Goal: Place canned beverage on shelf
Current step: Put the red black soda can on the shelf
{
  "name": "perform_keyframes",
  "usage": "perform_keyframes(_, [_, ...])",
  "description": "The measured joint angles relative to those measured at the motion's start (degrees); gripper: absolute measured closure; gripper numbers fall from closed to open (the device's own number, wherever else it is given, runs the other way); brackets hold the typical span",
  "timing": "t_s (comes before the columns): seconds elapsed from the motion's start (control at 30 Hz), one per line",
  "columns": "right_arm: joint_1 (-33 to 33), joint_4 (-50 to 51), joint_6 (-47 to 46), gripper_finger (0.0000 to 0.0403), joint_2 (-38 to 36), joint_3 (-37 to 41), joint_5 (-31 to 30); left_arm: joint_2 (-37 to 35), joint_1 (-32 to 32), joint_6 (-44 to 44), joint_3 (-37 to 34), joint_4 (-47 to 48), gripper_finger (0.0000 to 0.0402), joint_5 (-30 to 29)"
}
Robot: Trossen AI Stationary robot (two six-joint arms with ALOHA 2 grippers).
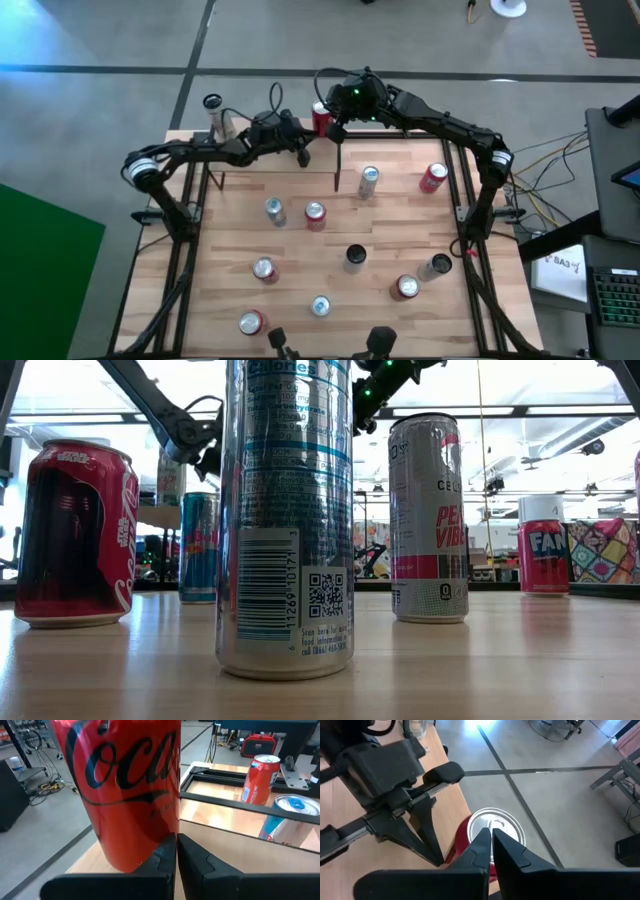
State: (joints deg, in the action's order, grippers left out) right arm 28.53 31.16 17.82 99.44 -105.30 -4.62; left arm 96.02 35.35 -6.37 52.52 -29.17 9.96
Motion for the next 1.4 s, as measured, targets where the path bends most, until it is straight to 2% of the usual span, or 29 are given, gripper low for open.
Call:
perform_keyframes(0.43, [0.00,0.39,0.20,0.0394,0.00,0.00,0.02,-0.63,0.00,0.57,-0.01,1.73,0.0402,-1.03])
perform_keyframes(0.63, [-0.01,1.84,-0.03,0.0394,0.00,0.04,0.62,-3.39,-0.13,0.90,-0.01,3.84,0.0402,0.02])
perform_keyframes(0.83, [-0.07,1.76,-0.87,0.0394,-0.44,0.44,9.39,-10.51,-0.89,0.56,-2.99,5.26,0.0402,0.04])
perform_keyframes(1.03, [-1.25,1.90,-1.35,0.0394,-0.63,1.31,9.51,-20.79,-2.12,0.34,-9.45,5.46,0.0402,0.05])
perform_keyframes(1.4, [-9.29,-0.86,-0.71,0.0394,-1.54,4.32,9.58,-36.60,-6.59,0.43,-18.85,6.42,0.0402,0.11])
